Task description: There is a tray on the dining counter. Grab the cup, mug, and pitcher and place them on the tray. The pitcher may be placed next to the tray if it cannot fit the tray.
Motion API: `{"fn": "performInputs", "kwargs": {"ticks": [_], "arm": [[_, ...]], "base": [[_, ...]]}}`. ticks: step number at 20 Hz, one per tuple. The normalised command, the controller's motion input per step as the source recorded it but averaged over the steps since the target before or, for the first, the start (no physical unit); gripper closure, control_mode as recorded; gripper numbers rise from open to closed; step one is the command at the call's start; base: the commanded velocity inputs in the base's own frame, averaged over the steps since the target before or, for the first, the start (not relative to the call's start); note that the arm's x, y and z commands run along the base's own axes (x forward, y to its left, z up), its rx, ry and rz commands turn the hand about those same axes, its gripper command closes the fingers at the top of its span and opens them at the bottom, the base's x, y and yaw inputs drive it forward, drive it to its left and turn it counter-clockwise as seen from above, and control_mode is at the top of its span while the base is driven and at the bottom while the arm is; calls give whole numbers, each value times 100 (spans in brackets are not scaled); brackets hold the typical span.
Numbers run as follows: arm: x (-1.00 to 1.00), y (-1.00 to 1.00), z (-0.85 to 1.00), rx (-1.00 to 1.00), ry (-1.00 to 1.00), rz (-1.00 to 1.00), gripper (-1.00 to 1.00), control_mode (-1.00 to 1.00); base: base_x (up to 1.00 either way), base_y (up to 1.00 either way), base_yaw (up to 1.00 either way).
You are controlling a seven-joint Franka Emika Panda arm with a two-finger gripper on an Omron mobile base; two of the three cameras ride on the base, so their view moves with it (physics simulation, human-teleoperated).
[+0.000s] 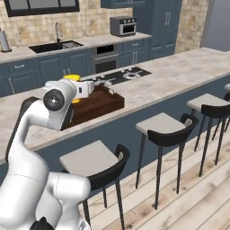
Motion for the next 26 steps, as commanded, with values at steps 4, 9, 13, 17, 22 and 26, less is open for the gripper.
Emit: {"fn": "performInputs", "kwargs": {"ticks": [4, 9, 13, 17, 22, 26], "arm": [[36, 0, -32, 2, 0, 16, 100, -100], [48, 0, -9, 4, 0, 7, 100, -100], [50, -1, -2, 5, 0, 2, 100, -100], [42, -8, -6, 3, 0, 4, 100, -100], [35, 0, -14, 0, 0, 4, 100, -100], [31, 0, -14, 0, 0, 3, 100, -100]], "base": [[0, 0, 0], [0, 0, 0], [0, 0, 0], [0, 0, 0], [0, 0, 0], [0, 0, 0]]}}
